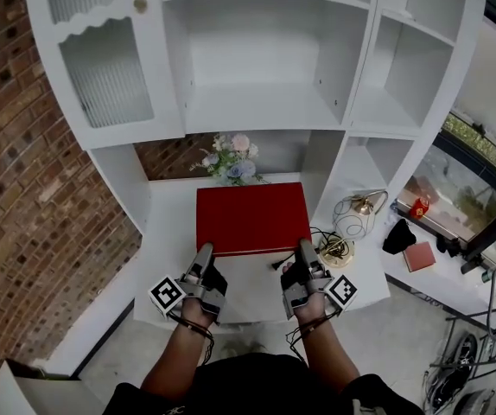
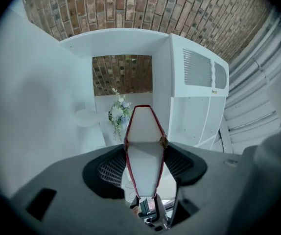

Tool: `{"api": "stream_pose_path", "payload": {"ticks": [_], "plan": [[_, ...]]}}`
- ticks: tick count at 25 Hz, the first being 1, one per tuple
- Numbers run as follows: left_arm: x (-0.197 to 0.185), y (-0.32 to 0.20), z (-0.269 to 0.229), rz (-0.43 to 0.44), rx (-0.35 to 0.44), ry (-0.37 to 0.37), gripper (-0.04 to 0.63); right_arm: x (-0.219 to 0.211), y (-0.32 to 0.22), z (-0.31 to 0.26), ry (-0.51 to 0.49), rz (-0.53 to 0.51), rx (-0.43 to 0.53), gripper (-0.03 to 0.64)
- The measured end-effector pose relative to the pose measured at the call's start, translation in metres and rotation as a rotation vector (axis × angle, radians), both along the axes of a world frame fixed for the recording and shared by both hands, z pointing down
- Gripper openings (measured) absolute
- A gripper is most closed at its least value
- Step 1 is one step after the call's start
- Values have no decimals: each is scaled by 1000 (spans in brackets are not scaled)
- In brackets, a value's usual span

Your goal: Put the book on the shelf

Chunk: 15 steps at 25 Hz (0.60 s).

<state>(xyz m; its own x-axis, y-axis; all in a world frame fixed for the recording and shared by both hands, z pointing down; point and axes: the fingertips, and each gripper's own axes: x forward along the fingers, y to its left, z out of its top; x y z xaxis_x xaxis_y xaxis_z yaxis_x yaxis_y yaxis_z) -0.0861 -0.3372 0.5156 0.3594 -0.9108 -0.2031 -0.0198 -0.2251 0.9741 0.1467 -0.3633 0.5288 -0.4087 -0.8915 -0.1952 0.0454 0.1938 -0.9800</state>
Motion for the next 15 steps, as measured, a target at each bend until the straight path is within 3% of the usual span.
{"api": "stream_pose_path", "payload": {"ticks": [5,15], "plan": [[-1,-2,0,3,-19,16,252,0,2,-3,44,-7,-30,232],[9,-12,-25,17,0,-4,253,10,1,-24,19,28,-21,232]]}}
